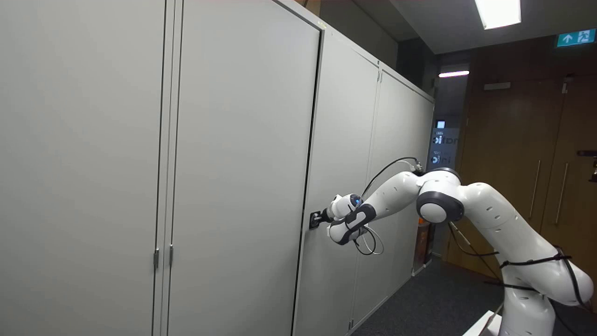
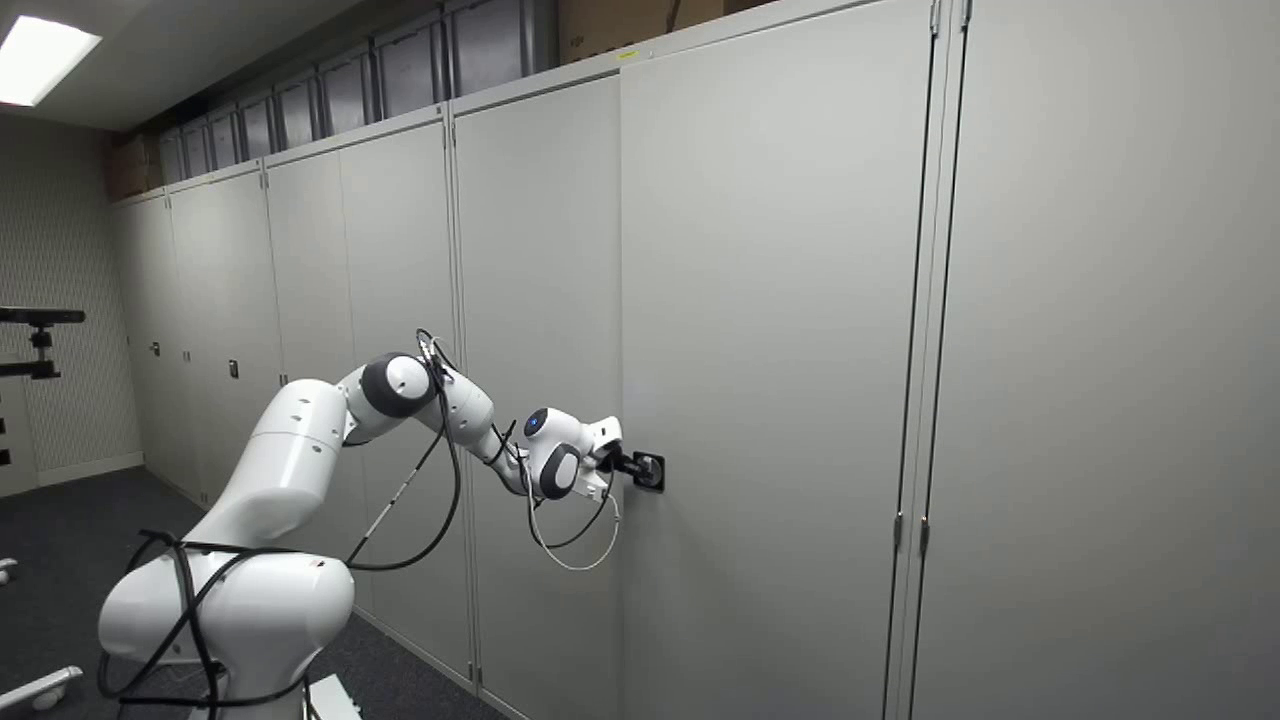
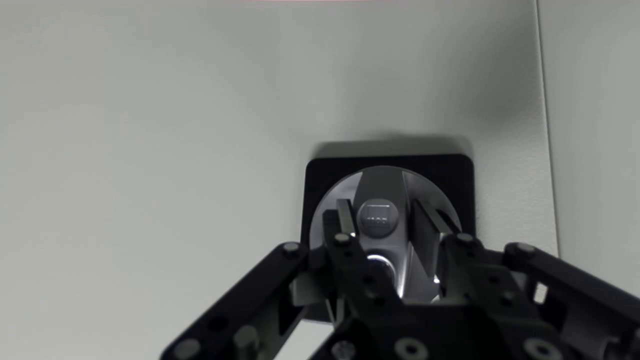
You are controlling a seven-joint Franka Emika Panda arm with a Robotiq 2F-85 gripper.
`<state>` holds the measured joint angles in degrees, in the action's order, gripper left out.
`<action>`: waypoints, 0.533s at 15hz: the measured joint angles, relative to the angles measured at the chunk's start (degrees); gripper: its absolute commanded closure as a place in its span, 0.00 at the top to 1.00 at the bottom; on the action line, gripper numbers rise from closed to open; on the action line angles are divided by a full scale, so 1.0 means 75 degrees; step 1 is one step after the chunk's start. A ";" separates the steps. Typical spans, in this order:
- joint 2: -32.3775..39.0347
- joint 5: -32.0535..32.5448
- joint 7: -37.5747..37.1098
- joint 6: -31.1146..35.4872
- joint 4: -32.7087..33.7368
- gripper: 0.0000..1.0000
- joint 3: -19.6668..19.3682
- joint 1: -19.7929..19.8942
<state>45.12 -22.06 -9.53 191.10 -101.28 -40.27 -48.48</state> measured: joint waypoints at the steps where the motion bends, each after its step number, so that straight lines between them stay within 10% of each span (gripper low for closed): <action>1: 0.0000 0.0000 0.0000 0.0000 0.0000 0.10 0.0000 0.0000; 8: 0.0001 0.0001 0.0000 0.0020 0.0012 0.10 0.0024 -0.0004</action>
<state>45.13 -22.06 -9.53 191.25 -101.18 -40.08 -48.52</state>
